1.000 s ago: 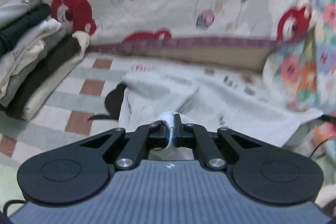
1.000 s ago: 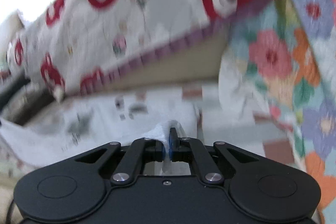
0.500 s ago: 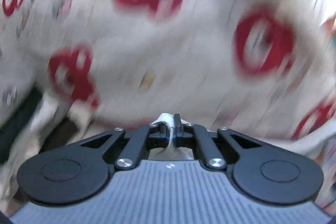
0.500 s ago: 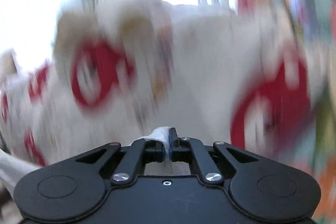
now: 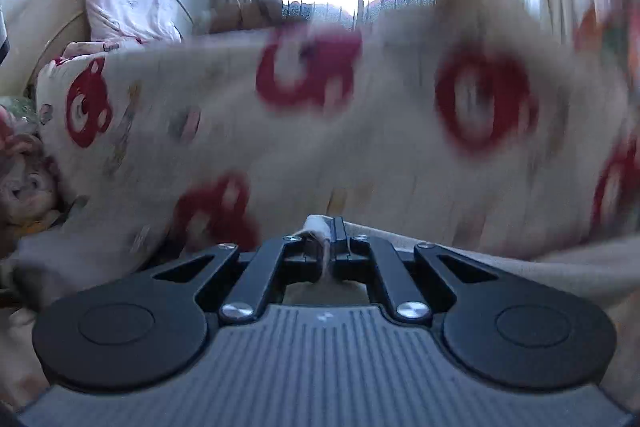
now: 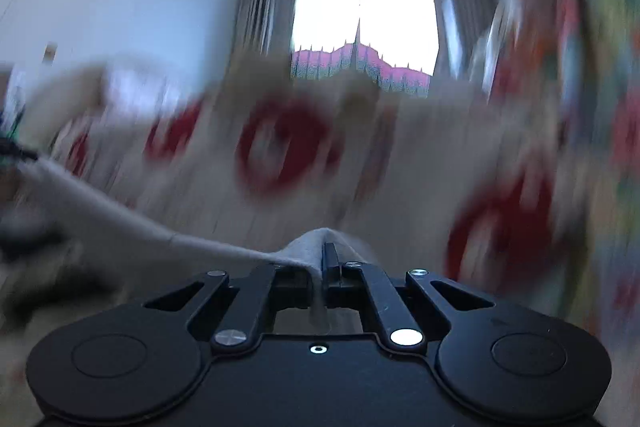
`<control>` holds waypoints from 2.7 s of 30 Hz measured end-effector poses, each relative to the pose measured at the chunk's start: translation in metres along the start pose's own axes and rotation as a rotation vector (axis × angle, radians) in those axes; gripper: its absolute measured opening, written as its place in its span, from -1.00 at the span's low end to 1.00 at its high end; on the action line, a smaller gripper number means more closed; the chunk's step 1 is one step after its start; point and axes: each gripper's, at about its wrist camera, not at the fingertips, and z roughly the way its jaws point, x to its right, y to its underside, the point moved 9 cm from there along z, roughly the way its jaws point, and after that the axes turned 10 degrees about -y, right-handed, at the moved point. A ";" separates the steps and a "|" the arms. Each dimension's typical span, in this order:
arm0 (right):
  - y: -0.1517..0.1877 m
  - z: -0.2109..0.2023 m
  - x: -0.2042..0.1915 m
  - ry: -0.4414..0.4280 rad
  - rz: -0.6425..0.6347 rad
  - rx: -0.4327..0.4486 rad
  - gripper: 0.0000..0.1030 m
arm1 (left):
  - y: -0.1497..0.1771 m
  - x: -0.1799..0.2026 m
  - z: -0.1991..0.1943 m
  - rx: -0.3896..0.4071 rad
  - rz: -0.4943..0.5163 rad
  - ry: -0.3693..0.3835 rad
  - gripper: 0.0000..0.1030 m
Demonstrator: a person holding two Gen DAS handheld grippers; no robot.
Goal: Fold clothes
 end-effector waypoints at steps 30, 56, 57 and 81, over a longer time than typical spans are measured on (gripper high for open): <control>0.145 -0.055 -0.085 -0.242 0.109 -0.429 -0.93 | 0.170 -0.075 -0.071 -0.483 -0.023 -0.013 -0.94; 0.216 -0.089 -0.058 -0.326 0.472 -0.618 -0.30 | 0.137 -0.028 -0.088 -0.578 0.253 0.088 -0.13; 0.222 -0.094 -0.055 -0.309 0.491 -0.624 -0.30 | 0.126 -0.011 -0.086 -0.559 0.270 0.127 -0.11; 0.217 -0.062 -0.026 -0.136 0.581 -0.402 -0.94 | 0.177 0.355 -0.112 -0.457 0.582 1.055 -0.09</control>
